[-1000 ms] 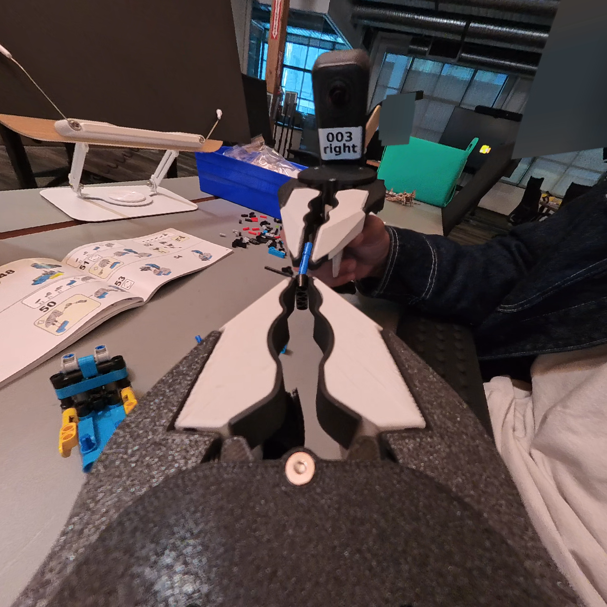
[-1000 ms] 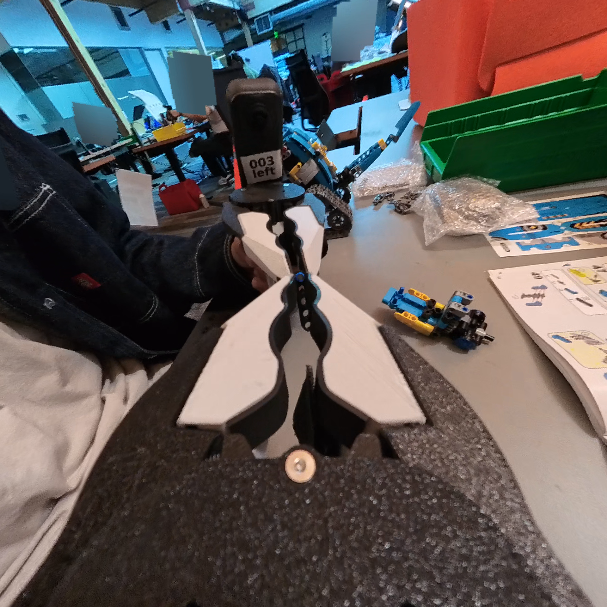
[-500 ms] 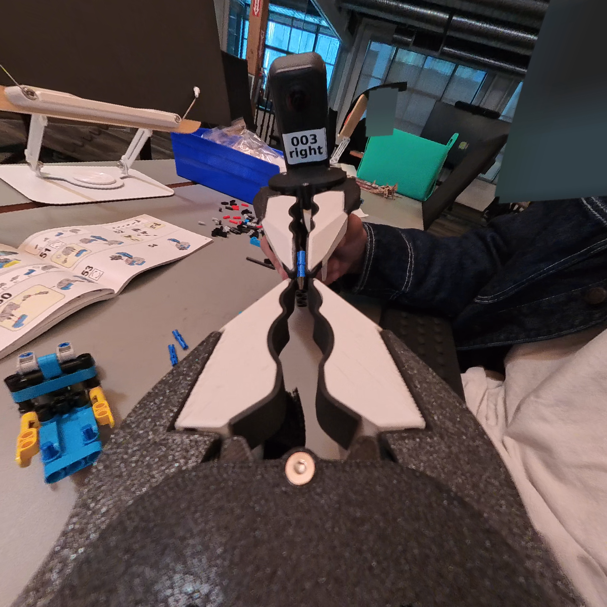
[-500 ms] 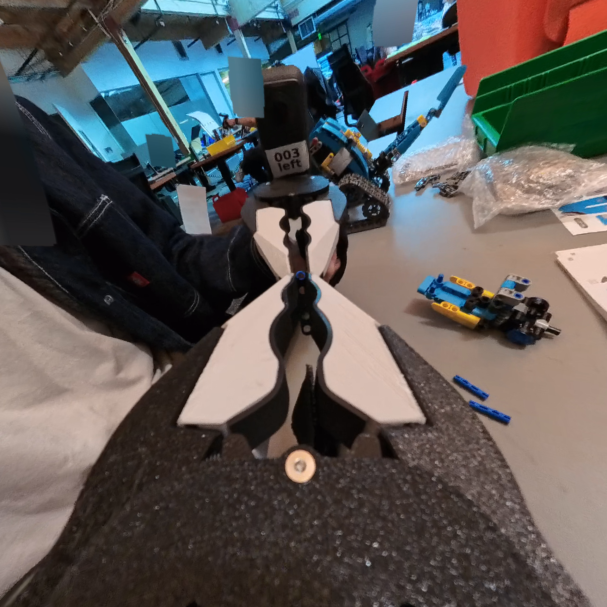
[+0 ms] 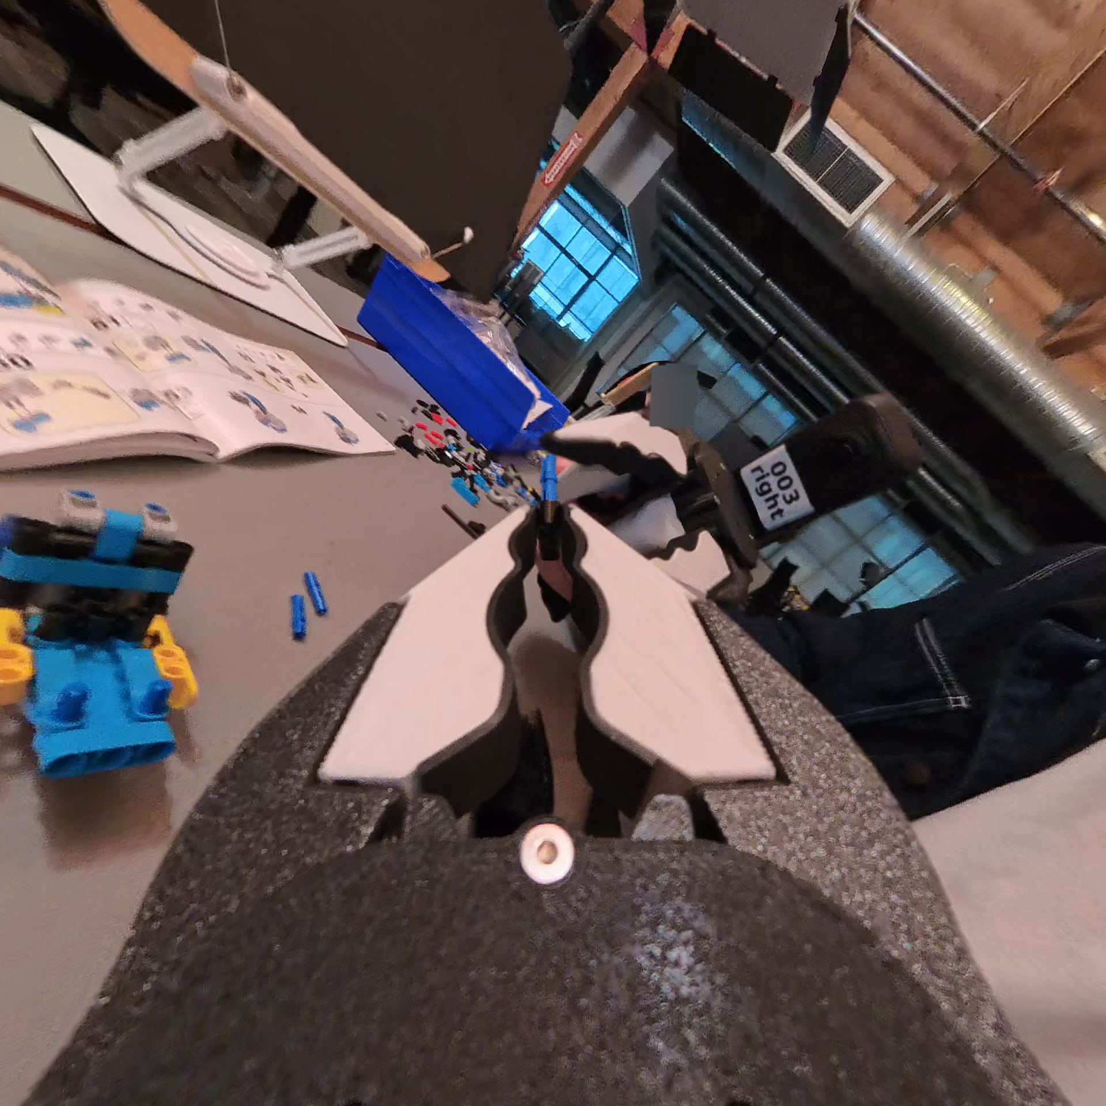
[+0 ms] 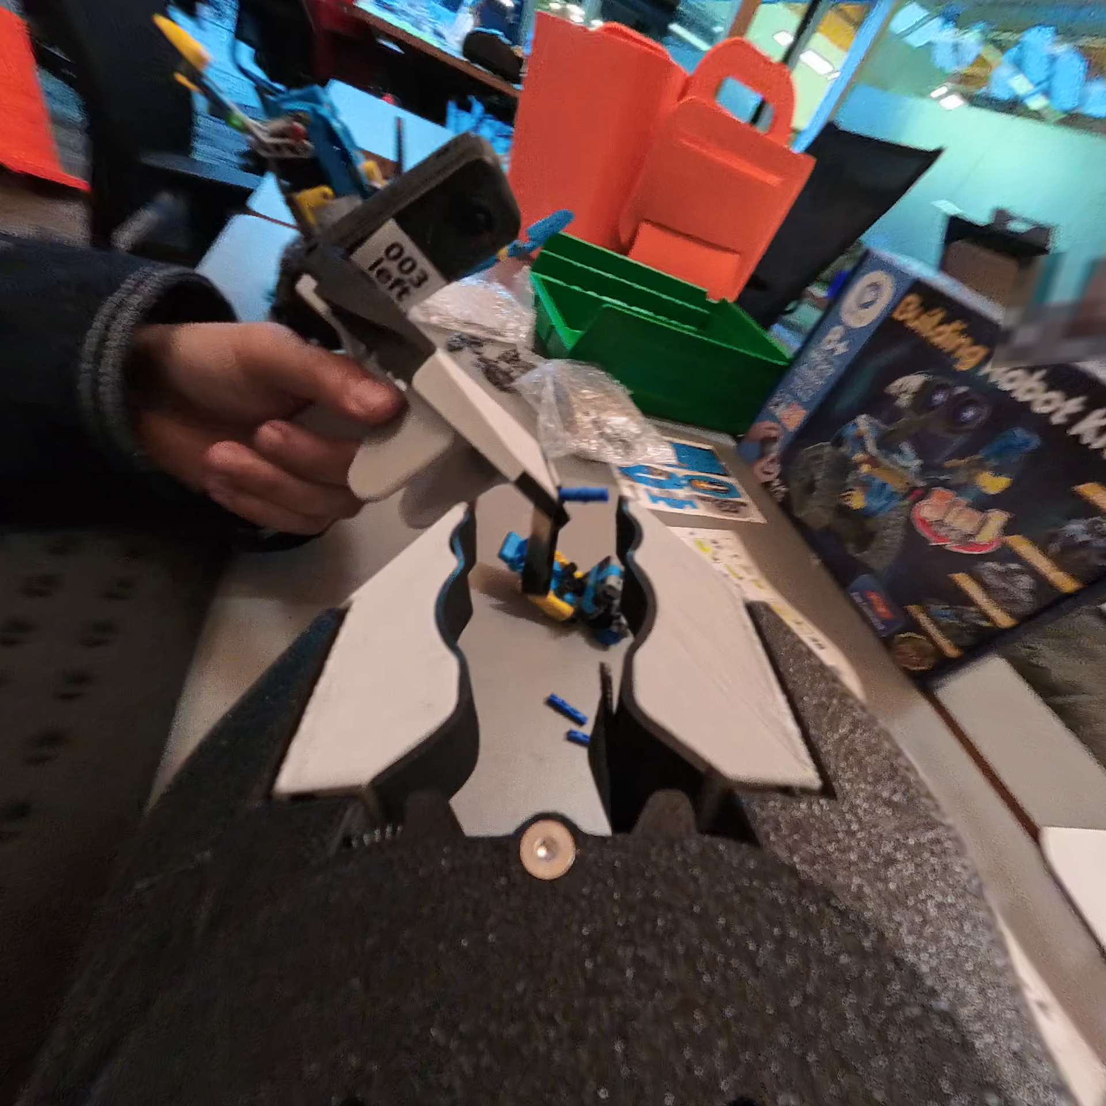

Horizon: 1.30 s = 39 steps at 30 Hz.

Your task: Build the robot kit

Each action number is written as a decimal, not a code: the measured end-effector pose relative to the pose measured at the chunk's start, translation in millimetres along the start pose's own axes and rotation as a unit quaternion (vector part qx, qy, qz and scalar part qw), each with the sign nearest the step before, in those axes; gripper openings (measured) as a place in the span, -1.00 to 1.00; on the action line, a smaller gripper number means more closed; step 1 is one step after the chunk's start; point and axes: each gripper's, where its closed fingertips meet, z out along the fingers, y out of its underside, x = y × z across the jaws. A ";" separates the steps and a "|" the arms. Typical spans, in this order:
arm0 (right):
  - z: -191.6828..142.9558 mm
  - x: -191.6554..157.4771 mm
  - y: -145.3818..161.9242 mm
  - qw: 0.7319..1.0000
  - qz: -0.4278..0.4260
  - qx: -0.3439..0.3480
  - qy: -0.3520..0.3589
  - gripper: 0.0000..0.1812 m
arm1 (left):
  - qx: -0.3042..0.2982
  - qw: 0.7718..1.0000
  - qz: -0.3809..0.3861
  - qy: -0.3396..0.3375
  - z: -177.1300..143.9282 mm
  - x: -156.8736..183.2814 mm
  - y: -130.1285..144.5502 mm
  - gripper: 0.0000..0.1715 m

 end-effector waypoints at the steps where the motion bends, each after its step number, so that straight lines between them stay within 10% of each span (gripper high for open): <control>1: 1.0 2.4 -1.7 1.000 -0.008 0.003 0.016 -0.50 | -0.002 1.000 -0.008 0.001 1.7 -0.8 1.4 -0.93; 39: -0.8 16.6 4.6 0.998 -0.004 -0.010 0.054 -0.75 | 0.023 1.000 -0.019 0.010 4.2 2.5 -4.0 -0.93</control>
